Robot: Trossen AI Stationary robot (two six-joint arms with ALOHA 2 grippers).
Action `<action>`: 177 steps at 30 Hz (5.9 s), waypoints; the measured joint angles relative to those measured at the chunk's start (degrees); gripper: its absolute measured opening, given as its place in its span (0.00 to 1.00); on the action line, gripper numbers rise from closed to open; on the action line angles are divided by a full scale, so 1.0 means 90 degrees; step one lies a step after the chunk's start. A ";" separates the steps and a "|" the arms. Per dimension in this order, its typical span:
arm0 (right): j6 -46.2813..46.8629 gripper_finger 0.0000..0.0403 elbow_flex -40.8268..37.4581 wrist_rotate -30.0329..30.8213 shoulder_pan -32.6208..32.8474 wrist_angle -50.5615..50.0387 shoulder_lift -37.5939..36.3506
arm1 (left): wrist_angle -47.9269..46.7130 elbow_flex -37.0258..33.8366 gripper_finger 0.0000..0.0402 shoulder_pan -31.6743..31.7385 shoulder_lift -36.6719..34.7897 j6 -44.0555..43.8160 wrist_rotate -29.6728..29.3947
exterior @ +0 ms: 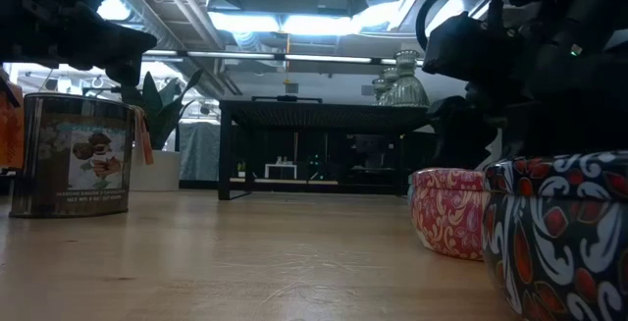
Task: Pick & Place candle stick holders
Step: Put the blue scented candle on the shelf
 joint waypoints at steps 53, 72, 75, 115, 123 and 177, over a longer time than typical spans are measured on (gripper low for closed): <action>0.0240 0.01 0.0307 -0.0865 -0.0636 0.0079 0.0147 | 0.0005 -0.0001 0.00 0.0000 0.0030 0.0000 0.0000; -0.0511 0.01 0.0307 -0.1325 -0.0417 -0.0049 -0.1658 | 0.0007 -0.0002 0.00 0.0000 0.0030 0.0000 0.0000; -0.0143 0.01 0.0310 -0.1372 -0.0280 -0.0440 -0.2182 | 0.0005 0.0000 0.00 -0.0002 0.0033 0.0000 0.0000; -0.1721 0.01 -0.4043 -0.2747 -0.1054 0.4829 -0.4312 | 0.0036 -0.0001 0.00 -0.0002 0.0034 -0.3138 0.0107; -0.2194 0.01 -0.4761 -0.2939 -0.1875 0.4844 -0.5532 | 0.0039 -0.0001 0.00 0.0000 0.0034 -0.3466 0.0104; -0.2154 0.01 -0.5227 -0.1098 -0.1805 0.1566 -0.9717 | 0.0051 0.2868 0.45 -0.0850 0.4701 0.0351 -0.0015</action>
